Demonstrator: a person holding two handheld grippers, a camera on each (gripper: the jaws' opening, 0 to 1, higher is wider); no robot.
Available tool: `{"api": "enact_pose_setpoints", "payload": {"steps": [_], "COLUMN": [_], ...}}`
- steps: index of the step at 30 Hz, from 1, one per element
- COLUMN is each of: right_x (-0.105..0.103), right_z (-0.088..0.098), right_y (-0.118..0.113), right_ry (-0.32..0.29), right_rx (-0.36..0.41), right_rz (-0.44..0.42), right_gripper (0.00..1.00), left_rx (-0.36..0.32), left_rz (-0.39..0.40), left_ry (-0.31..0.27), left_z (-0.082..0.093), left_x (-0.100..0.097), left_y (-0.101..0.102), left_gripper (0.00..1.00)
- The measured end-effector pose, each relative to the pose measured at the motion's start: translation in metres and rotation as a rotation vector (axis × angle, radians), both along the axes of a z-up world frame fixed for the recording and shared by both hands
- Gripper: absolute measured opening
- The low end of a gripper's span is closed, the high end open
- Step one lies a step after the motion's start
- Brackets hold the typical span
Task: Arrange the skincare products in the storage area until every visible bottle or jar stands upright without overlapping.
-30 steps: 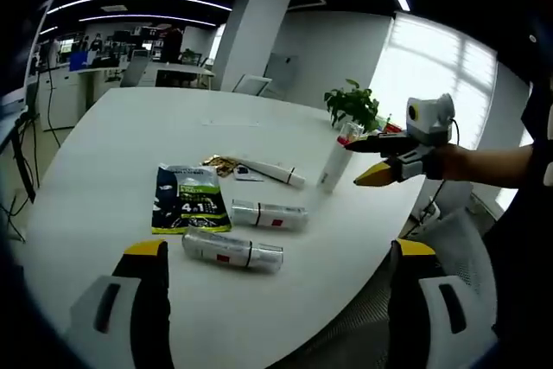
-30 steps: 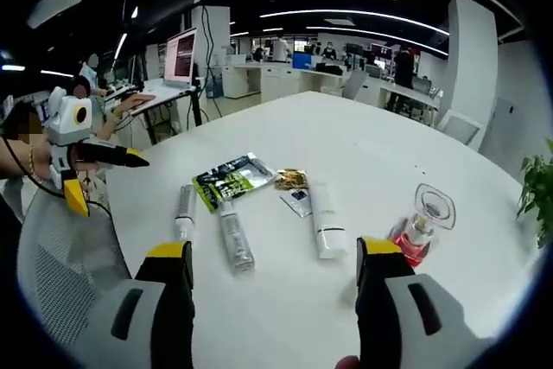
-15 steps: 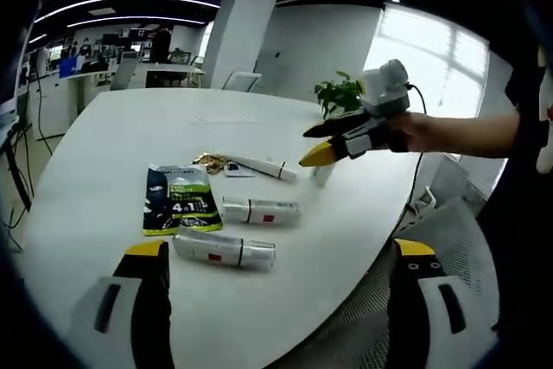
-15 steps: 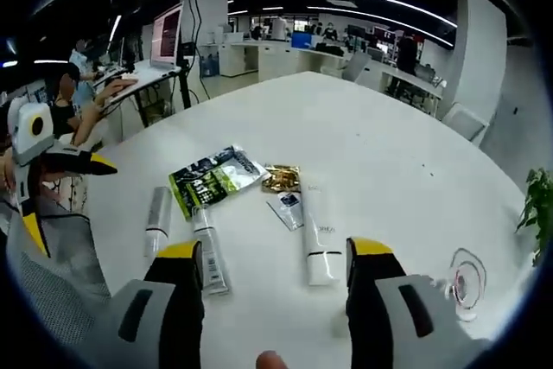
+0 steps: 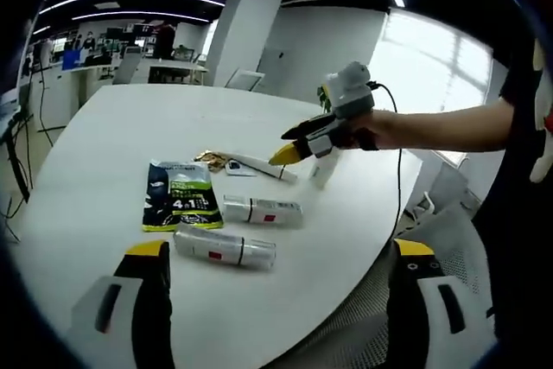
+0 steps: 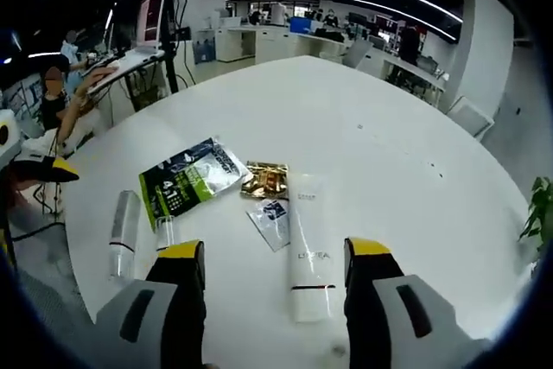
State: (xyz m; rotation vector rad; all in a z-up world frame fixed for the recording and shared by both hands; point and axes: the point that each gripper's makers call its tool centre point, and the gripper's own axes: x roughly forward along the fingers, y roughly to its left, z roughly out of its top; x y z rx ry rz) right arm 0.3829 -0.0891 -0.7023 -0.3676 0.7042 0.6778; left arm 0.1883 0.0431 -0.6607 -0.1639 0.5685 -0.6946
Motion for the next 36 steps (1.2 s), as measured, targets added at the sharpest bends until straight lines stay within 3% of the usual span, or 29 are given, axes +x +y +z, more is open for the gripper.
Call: {"api": "enact_pose_setpoints", "payload": {"steps": [4, 11, 19, 27, 31, 36], "right_x": [0.006, 0.024, 0.045, 0.057, 0.062, 0.061], "right_z": [-0.004, -0.024, -0.05, -0.059, -0.062, -0.065], "right_y": [0.005, 0.004, -0.004, -0.008, -0.005, -0.003], "right_ry": [0.006, 0.017, 0.063, 0.063, 0.075, 0.086], "right_rx": [-0.001, -0.076, -0.127, -0.134, -0.097, -0.075], "right_rz": [-0.019, -0.043, -0.086, -0.092, -0.091, -0.105], "right_gripper": [0.65, 0.64, 0.55, 0.5, 0.49, 0.34], "left_rx": [0.003, -0.003, -0.005, 0.008, 0.0, 0.0], "left_rz": [-0.003, 0.0, -0.002, -0.012, -0.007, -0.008], "left_ry": [0.007, 0.018, 0.037, 0.056, 0.062, 0.07], "left_z": [-0.002, -0.003, -0.006, -0.014, -0.014, -0.015], "left_x": [0.0, 0.0, -0.001, 0.001, 0.002, 0.002], "left_y": [0.0, 0.001, 0.001, 0.003, 0.004, 0.003], "left_gripper": [0.98, 0.97, 0.97, 0.96, 0.96, 0.95]}}
